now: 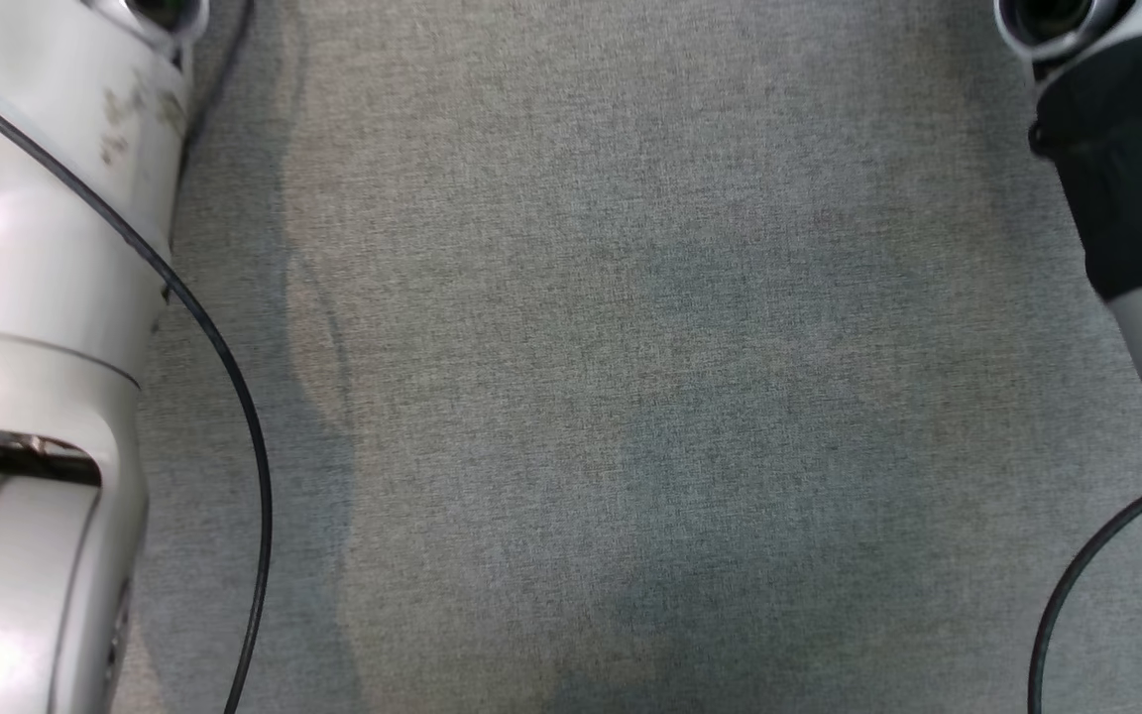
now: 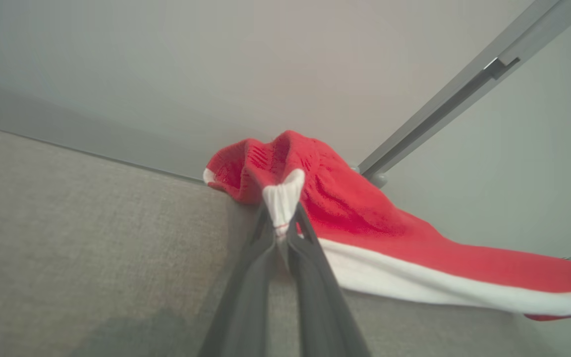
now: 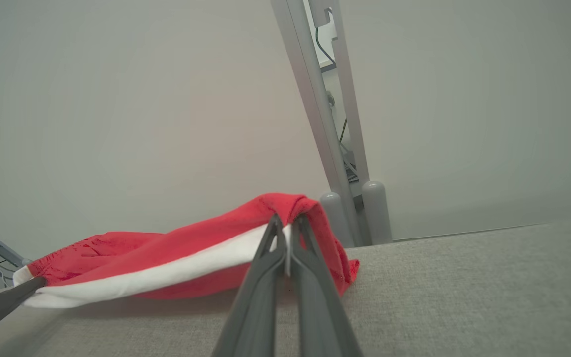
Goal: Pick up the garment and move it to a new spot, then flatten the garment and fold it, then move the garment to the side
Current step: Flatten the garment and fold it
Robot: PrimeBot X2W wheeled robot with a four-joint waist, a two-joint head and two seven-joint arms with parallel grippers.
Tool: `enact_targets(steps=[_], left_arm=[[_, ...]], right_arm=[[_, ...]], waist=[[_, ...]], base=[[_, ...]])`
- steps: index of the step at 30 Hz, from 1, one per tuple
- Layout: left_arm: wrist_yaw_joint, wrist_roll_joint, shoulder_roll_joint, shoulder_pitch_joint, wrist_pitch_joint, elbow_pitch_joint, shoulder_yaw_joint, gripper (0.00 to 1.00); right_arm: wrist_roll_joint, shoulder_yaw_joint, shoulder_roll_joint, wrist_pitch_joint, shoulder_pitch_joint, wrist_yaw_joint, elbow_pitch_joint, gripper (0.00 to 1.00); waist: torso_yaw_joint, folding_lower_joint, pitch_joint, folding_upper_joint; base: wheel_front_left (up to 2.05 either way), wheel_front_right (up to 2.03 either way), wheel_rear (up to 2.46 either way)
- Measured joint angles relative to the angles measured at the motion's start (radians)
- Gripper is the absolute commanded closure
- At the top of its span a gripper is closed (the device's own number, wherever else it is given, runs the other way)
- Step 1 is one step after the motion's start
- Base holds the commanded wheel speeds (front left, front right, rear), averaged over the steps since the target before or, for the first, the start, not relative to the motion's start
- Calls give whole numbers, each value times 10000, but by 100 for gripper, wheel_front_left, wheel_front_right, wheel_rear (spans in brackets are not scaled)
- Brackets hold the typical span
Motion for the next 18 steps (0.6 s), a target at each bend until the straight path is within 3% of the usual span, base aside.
enact_targets(steps=[8,18], left_arm=[[-579,874,113,804,529,1003,-1156,100],[-982,1758,217,1802,646,1246,-2355,100]], right_arm=[[694,1396,-780,282,846,2,180,100],[905,3352,-1716,1020,1771,15,328,100]], waist=[[172,0,-716,0],[285,0,-1675,0]], base=[[0,0,0],[0,0,0]])
